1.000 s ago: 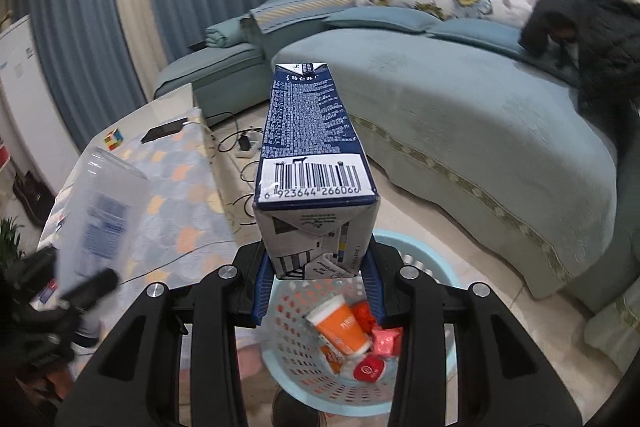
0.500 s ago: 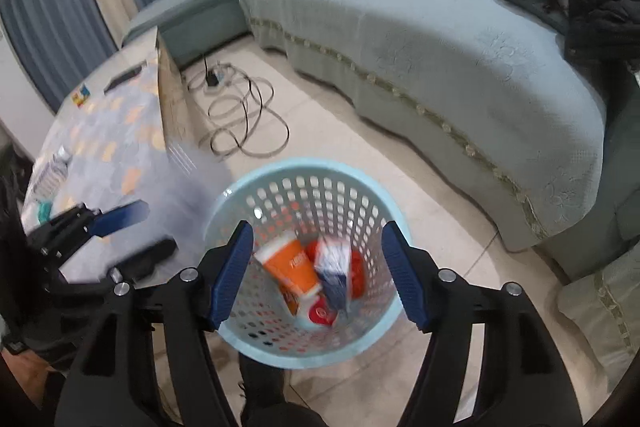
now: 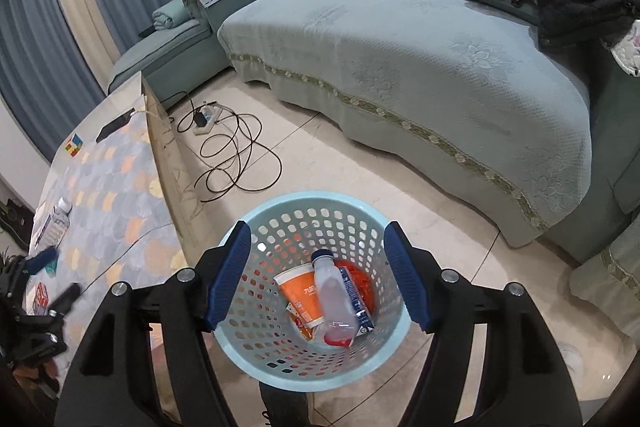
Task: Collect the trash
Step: 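Carry the bottle and carton over the blue basket and release them, then move the left tool back to the table and grasp the teal bag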
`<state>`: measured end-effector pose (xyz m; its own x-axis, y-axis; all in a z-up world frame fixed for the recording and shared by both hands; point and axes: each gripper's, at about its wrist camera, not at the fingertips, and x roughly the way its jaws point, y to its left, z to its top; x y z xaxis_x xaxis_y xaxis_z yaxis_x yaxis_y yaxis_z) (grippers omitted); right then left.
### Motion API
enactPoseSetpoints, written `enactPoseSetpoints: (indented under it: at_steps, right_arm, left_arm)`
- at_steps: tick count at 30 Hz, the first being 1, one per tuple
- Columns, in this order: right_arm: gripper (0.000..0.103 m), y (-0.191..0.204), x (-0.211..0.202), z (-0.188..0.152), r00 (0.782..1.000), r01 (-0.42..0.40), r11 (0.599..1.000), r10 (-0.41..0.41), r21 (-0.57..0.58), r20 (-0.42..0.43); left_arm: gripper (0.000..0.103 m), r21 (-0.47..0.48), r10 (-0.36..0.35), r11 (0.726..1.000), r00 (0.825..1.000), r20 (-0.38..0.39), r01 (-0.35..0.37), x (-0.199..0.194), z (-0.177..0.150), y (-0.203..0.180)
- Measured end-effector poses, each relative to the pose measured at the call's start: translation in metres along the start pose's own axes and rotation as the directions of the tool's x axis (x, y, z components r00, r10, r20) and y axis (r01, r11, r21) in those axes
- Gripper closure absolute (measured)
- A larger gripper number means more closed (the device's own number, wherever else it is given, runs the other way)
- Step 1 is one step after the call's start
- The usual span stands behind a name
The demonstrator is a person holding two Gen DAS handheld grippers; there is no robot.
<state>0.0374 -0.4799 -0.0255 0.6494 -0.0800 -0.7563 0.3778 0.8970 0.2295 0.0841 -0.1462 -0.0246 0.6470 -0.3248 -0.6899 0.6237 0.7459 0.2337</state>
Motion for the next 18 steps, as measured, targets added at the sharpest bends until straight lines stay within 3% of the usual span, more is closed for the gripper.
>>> enactPoseSetpoints:
  at_steps: [3, 6, 11, 12, 16, 18]
  right_arm:
    - [0.038, 0.013, 0.006, 0.0, 1.0, -0.016, 1.0, 0.016, -0.003, -0.016]
    - [0.038, 0.037, 0.014, -0.002, 0.999, -0.027, 0.999, 0.026, -0.028, -0.029]
    - [0.038, 0.1, 0.029, -0.005, 0.995, -0.089, 0.992, 0.084, -0.09, -0.058]
    - [0.038, 0.118, 0.03, -0.005, 0.993, -0.111, 0.987, 0.104, -0.114, -0.061]
    - [0.038, 0.176, 0.025, -0.013, 0.985, -0.174, 0.961, 0.168, -0.215, -0.044]
    - [0.038, 0.202, 0.024, -0.019, 0.979, -0.204, 0.947, 0.196, -0.248, -0.054]
  left_arm:
    - [0.024, -0.027, 0.168, 0.985, 0.985, -0.03, -0.169, -0.011, -0.037, 0.048]
    - [0.024, -0.142, 0.252, 0.953, 0.961, -0.116, -0.267, -0.01, -0.069, 0.098]
    - [0.024, -0.254, 0.435, 0.837, 0.871, -0.23, -0.485, 0.009, -0.105, 0.17]
    - [0.024, -0.275, 0.449, 0.818, 0.859, -0.246, -0.506, 0.013, -0.109, 0.182]
    - [0.025, -0.374, 0.453, 0.761, 0.847, -0.279, -0.53, 0.028, -0.112, 0.224]
    - [0.025, -0.409, 0.449, 0.745, 0.85, -0.276, -0.526, 0.033, -0.11, 0.237]
